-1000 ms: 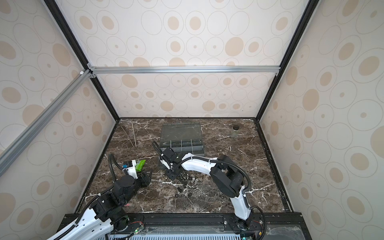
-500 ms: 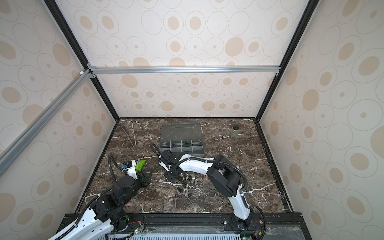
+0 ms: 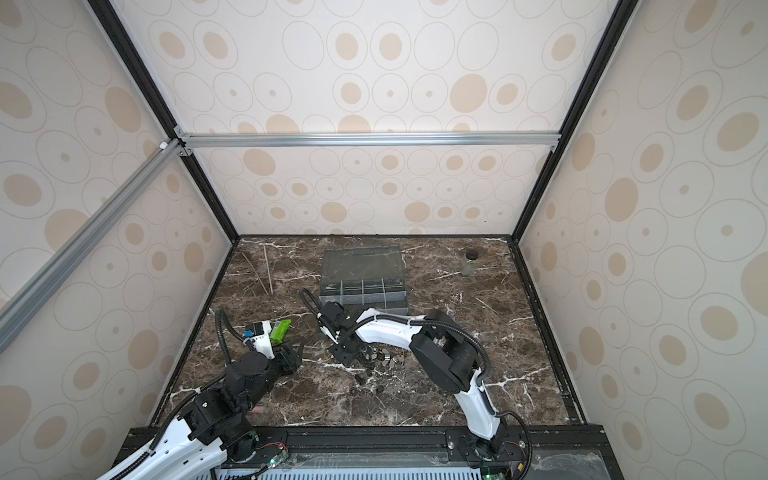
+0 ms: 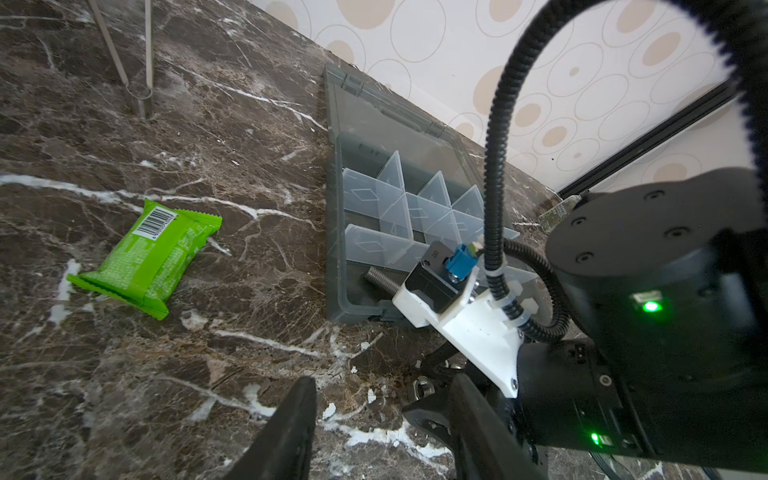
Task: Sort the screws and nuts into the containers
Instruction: 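Close the right gripper on a hex nut beside the organizer, then lift the hex nut with the right gripper over the organizer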
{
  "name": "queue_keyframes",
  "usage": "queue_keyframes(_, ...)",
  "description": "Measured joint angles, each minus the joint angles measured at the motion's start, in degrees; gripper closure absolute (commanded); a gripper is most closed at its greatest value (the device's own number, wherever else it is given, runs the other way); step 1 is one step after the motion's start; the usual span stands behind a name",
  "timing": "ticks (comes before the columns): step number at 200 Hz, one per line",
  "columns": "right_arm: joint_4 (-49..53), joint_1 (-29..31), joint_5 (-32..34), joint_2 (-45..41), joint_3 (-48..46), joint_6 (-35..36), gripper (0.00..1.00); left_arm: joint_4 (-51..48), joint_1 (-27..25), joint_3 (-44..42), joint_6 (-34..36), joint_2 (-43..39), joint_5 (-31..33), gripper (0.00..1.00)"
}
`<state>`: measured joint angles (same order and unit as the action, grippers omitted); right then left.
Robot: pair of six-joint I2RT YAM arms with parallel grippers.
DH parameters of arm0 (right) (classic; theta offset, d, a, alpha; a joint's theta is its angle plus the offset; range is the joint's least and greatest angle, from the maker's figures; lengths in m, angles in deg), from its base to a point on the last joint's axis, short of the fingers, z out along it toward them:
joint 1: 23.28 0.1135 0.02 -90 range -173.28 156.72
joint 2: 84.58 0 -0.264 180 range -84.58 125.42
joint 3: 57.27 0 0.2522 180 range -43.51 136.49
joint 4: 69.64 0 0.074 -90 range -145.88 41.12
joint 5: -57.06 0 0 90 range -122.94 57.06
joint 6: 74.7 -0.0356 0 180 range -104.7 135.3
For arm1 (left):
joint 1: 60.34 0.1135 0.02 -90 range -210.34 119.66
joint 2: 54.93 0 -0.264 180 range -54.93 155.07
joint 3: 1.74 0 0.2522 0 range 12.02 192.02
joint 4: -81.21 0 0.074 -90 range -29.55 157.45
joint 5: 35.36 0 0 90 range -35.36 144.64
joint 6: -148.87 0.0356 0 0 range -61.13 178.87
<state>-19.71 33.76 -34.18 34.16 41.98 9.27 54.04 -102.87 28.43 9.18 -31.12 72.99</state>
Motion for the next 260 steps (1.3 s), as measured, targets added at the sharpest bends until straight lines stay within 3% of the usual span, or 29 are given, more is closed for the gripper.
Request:
queue_keyframes(54, 1.4, 0.3, 1.5, 0.3, 0.4, 0.2, 0.58, 0.0, 0.0, 0.0, 0.0, 0.7, 0.0, 0.47)
queue_keyframes(106, 2.4, 0.6, 2.7, 1.2, 1.7, 0.1, 0.71, 0.0, 0.0, 0.0, 0.0, 0.7, 0.0, 0.47)
queue_keyframes(260, 2.4, 0.8, 2.9, 1.4, 2.0, -0.5, 0.76, 0.0, 0.0, 0.0, 0.0, 0.2, 0.0, 0.47)
